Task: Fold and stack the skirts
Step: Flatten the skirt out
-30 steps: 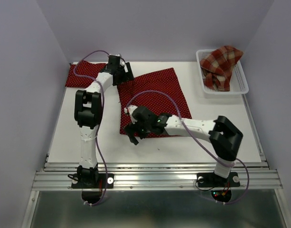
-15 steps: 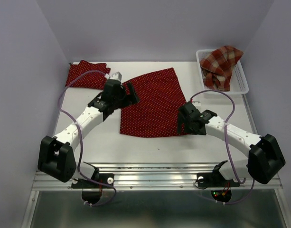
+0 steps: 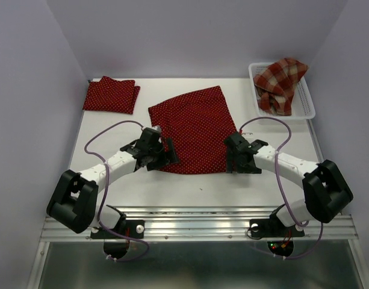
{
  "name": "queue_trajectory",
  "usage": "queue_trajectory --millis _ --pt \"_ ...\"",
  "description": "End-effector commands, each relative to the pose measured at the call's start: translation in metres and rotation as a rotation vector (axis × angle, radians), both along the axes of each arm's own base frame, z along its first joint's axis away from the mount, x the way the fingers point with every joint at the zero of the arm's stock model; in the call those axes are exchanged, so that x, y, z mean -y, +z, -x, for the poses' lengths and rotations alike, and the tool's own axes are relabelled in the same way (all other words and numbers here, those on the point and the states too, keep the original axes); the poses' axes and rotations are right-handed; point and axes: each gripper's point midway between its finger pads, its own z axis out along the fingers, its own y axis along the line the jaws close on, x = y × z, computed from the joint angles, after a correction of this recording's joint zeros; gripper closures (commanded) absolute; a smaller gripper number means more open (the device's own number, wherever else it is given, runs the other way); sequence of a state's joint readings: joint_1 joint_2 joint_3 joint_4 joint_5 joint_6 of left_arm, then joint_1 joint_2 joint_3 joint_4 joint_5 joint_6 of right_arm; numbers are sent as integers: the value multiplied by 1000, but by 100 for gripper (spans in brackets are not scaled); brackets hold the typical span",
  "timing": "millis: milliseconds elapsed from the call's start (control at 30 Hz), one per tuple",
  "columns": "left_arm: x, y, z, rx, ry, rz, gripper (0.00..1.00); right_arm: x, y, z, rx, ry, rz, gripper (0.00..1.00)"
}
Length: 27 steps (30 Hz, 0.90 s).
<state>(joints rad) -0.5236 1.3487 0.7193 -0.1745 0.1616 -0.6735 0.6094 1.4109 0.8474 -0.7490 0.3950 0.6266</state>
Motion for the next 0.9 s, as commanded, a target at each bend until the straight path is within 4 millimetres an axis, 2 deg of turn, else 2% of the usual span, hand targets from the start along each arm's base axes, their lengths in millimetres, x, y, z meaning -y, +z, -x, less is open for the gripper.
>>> queue_trajectory --millis 0,33,133,167,233,267,333,533,667,867 --pt "1 -1 -6 22 8 2 1 -13 -9 -24 61 16 -23 8" --pt "1 -3 -5 12 9 -3 1 -13 -9 -24 62 16 -24 10" --pt "-8 -15 -3 -21 34 -53 1 -14 -16 -32 81 -10 -15 26" --pt "-12 -19 -3 -25 44 -75 1 -12 -16 -36 90 -25 -11 36" --pt "-20 -26 0 -44 69 -112 1 -10 -19 -38 92 -29 5 49" --pt "-24 -28 0 -43 78 -132 1 -5 -19 -41 100 -45 20 59" --pt "-29 -33 1 -58 85 -167 1 0 -19 -42 97 -53 33 72" --pt "-41 -48 5 -109 132 -235 1 23 -3 -40 97 -106 68 85" --pt "-39 -52 3 -114 129 -232 1 38 25 -44 128 -77 158 99" --pt "-43 -64 8 -154 125 -270 1 57 65 -59 156 90 341 99"
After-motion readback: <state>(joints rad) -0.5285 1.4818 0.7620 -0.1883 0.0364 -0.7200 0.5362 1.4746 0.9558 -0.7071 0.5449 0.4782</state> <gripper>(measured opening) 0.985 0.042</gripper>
